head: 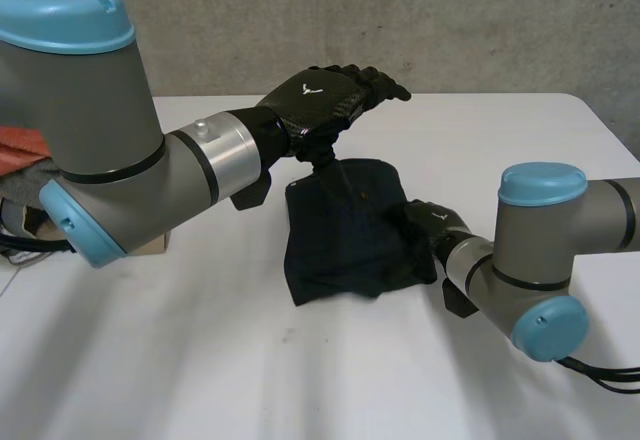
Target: Fold the laundry.
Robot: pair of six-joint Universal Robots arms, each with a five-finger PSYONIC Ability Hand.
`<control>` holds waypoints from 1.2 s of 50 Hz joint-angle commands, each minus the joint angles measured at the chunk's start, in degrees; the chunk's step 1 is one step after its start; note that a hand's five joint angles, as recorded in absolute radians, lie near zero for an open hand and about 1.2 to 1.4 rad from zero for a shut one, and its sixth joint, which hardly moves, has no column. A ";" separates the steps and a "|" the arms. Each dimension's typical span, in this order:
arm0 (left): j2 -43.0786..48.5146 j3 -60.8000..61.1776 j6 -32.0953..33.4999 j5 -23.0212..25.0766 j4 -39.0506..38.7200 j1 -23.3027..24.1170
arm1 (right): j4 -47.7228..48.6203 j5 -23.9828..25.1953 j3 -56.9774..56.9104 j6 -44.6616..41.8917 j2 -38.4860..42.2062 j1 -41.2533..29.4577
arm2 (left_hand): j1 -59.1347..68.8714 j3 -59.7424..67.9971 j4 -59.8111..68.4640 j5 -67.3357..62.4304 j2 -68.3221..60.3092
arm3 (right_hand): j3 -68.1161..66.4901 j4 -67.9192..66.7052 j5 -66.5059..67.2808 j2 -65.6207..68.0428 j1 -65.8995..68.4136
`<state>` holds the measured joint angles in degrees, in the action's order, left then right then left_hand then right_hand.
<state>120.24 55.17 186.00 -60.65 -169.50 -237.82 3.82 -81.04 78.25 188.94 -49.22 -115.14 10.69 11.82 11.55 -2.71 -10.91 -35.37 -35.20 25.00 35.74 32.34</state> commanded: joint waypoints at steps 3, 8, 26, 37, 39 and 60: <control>-1.23 1.61 -0.03 0.18 -0.57 -0.45 | 5.84 -7.01 -6.09 -0.23 1.85 1.50 | -0.69 -1.82 -1.55 2.71 0.91 | -44.63 -44.80 45.00 44.26 47.66; -1.94 2.22 -0.11 0.27 -1.10 -0.72 | 8.31 -10.71 -13.11 -3.22 5.62 5.10 | -0.69 -1.82 -1.55 2.71 0.91 | -44.63 -44.80 45.00 44.26 47.66; -1.85 2.31 -0.47 0.01 -1.45 0.16 | -5.22 -20.12 -64.09 -4.98 33.66 26.01 | -0.69 -1.82 -1.55 2.71 0.91 | -44.63 -44.80 45.00 44.26 47.66; -2.11 3.19 -0.47 0.36 -1.63 0.34 | -5.58 -12.21 -65.51 -5.16 36.83 32.35 | -0.69 -1.82 -1.55 2.71 0.91 | -44.63 -44.80 45.00 44.26 47.66; -2.02 3.10 -0.47 0.45 -1.63 0.42 | -5.84 -11.68 -65.60 -5.16 37.01 32.52 | -0.69 -1.82 -1.55 2.71 0.91 | -44.63 -44.80 45.00 44.26 47.66; -5.54 7.85 -0.55 0.54 -1.98 -0.54 | -0.66 -17.13 -52.95 -14.12 29.02 33.49 | -0.69 -1.82 -1.55 2.71 0.91 | 25.37 25.20 -25.00 -25.74 -22.34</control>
<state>116.12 61.22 185.45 -60.16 -171.22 -237.71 1.21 -100.58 18.34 175.54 -15.89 -80.77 10.69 11.82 11.55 -2.71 -10.91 -11.92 -12.14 2.55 11.93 12.71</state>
